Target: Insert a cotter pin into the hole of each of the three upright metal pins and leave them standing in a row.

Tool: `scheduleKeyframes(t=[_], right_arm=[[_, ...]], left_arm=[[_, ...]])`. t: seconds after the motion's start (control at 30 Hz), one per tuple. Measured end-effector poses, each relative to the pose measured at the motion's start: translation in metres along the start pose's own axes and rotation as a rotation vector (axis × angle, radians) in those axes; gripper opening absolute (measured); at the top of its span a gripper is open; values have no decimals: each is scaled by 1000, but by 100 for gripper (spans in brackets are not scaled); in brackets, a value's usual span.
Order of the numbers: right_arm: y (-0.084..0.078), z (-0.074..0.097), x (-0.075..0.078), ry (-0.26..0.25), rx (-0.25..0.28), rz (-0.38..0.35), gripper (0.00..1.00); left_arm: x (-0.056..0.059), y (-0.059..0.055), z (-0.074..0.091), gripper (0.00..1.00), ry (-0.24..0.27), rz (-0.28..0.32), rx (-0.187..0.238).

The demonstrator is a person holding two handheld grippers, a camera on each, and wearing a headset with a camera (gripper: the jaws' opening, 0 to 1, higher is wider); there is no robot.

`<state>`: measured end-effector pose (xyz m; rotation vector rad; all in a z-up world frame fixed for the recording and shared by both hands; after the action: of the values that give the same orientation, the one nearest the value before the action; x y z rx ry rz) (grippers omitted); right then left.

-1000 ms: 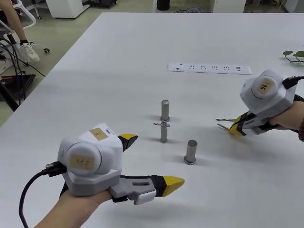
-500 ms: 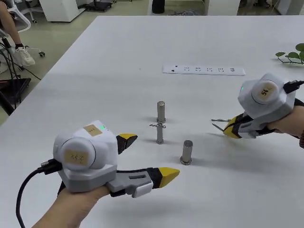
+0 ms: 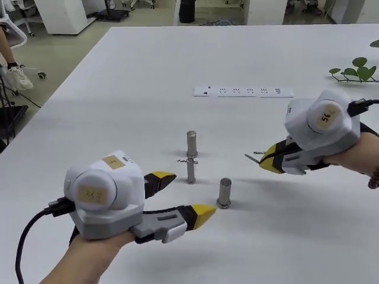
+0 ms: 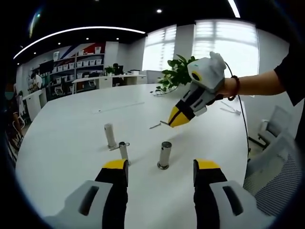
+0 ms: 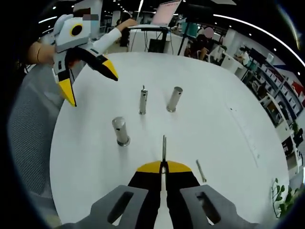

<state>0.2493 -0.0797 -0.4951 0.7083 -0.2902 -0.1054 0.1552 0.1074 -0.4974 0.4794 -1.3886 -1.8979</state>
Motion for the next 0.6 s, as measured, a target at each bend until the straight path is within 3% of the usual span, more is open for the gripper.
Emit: scheduleKeyframes(t=[0.33,0.6], right_arm=[[17,1,-2,49,39,91,0],[33,3,-22,90,58,159,0]], left_arm=[[-2,9,-6,39,-23,15,-9],[-2,15,-11,31,-49,51,-9]])
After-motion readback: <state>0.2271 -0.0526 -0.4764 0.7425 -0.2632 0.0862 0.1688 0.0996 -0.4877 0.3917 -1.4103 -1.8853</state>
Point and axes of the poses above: the centre of the closed fingertips' face, and the gripper's own axes: z roughly backward along the fingers, x roughly to its right, y roughly out of its top, the point moved 7 cm from there along z, roughly backward along the fingers, and after that the axes turned 4 degrees about x, right-handed, at the moved point
